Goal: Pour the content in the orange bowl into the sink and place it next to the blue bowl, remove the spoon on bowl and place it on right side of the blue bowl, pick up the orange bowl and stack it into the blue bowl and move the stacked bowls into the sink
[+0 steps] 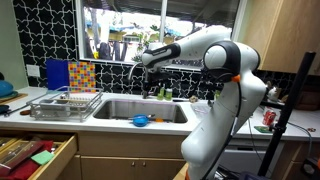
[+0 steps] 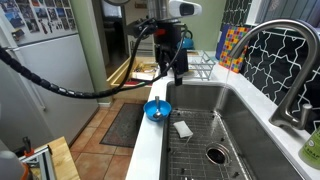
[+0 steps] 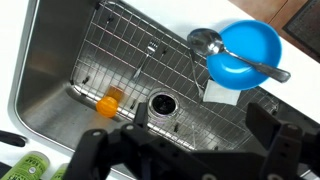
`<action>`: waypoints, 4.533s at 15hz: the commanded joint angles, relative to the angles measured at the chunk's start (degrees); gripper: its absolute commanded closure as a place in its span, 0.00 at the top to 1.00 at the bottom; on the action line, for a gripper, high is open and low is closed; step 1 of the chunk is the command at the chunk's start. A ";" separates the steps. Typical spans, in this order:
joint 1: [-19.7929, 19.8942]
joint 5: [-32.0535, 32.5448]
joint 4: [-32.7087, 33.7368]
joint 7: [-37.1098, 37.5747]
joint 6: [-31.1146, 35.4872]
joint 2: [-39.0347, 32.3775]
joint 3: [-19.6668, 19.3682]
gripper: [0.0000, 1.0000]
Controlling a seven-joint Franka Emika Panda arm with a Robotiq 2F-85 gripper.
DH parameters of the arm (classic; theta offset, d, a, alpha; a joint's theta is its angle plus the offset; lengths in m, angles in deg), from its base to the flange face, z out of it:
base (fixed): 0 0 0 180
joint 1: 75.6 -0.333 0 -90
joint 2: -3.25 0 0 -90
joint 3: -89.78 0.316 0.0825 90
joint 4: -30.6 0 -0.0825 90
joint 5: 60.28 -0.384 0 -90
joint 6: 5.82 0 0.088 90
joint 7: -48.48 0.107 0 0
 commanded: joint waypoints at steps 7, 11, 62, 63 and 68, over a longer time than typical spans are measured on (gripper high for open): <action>2.33 2.63 4.96 2.68 -1.63 -9.43 -2.15 1.00; 3.02 -6.15 8.35 -12.61 4.29 -19.90 -8.35 1.00; 24.62 -8.65 53.73 -39.13 28.12 -79.10 5.04 0.00; 24.54 -8.60 53.55 -39.06 27.56 -78.95 4.98 0.00; 23.20 -7.84 50.63 -38.27 24.07 -75.09 4.13 0.01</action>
